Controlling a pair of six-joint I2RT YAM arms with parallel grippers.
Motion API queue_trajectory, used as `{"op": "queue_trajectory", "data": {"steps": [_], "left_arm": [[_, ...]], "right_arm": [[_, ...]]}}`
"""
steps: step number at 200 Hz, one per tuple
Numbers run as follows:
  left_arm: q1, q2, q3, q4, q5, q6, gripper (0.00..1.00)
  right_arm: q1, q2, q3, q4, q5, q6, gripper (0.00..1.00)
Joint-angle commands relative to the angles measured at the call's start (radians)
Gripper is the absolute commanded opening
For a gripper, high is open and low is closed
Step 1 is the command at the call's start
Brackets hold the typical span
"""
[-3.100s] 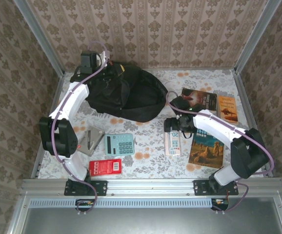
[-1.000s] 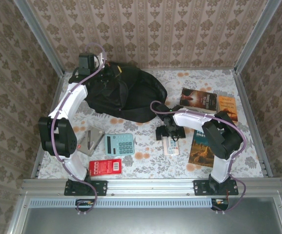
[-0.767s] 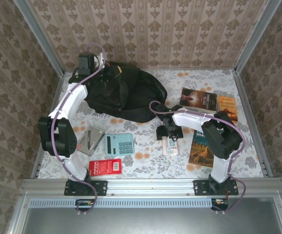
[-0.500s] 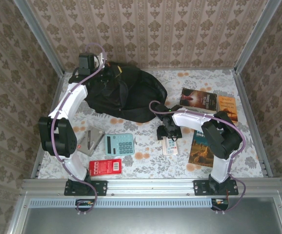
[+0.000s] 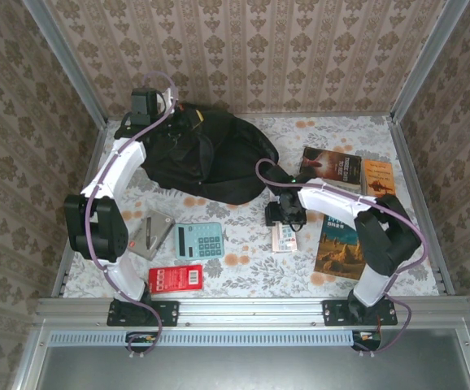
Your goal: Pack the student bag
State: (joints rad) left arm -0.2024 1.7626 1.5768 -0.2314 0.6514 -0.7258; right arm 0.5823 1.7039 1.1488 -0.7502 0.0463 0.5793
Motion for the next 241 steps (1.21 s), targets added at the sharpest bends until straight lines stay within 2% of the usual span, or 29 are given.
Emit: {"op": "queue_trajectory", "data": {"steps": [1, 58, 91, 136, 184, 241], "left_arm": [[-0.004, 0.005, 0.014, 0.02, 0.02, 0.019, 0.0], [-0.019, 0.018, 0.023, 0.001, 0.014, 0.033, 0.0], [-0.017, 0.017, 0.026, -0.005, 0.014, 0.038, 0.0], [-0.022, 0.02, 0.023, -0.005, 0.014, 0.04, 0.0], [-0.025, 0.012, 0.03, -0.003, 0.025, 0.035, 0.0], [-0.052, 0.009, 0.083, -0.016, 0.053, 0.031, 0.0]], "right_arm": [[-0.015, -0.056, -0.008, -0.049, 0.029, 0.007, 0.69], [-0.039, -0.18, -0.007, 0.008, -0.002, -0.012, 0.68], [-0.039, -0.173, 0.019, 0.101, -0.105, -0.079, 0.68], [-0.039, -0.153, 0.094, 0.164, -0.115, -0.096, 0.67], [-0.044, -0.048, 0.3, 0.128, -0.157, -0.033, 0.67], [-0.102, 0.143, 0.572, 0.173, -0.262, 0.193, 0.68]]}}
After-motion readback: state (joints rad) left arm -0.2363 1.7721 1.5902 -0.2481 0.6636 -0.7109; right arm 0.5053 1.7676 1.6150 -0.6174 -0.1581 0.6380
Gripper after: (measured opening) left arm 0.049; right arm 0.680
